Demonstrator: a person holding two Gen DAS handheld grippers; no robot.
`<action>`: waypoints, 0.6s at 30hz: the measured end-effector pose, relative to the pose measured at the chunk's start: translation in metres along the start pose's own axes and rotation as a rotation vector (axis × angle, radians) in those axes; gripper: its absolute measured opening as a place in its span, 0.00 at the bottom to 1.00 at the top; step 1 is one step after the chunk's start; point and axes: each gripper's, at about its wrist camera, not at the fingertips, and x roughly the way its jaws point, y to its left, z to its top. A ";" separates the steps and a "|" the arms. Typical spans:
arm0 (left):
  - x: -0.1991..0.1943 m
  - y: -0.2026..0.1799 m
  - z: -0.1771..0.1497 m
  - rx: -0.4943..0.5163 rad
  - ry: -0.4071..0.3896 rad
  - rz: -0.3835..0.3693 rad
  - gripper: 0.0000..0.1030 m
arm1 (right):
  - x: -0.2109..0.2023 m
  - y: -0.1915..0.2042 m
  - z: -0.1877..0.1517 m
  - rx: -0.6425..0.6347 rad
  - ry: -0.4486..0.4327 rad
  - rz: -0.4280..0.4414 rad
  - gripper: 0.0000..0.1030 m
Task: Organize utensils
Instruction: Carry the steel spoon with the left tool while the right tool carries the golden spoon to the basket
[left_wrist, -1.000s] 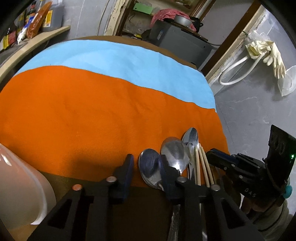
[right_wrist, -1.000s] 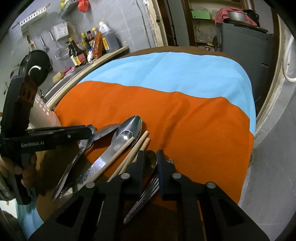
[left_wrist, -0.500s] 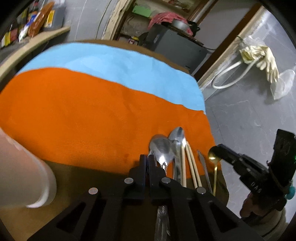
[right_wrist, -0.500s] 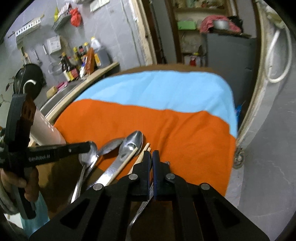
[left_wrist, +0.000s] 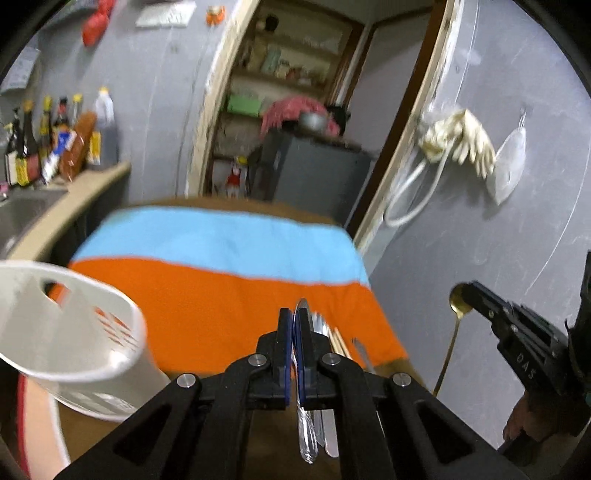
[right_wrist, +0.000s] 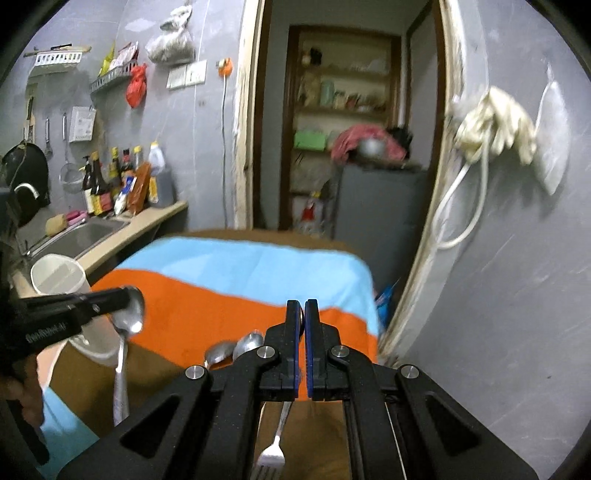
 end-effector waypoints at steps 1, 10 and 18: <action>-0.010 0.005 0.008 0.002 -0.024 -0.002 0.02 | -0.006 0.004 0.004 0.000 -0.015 -0.011 0.03; -0.075 0.058 0.051 0.011 -0.151 0.024 0.02 | -0.053 0.064 0.062 0.004 -0.188 -0.002 0.03; -0.122 0.118 0.086 0.004 -0.307 0.150 0.02 | -0.060 0.139 0.101 -0.023 -0.325 0.078 0.03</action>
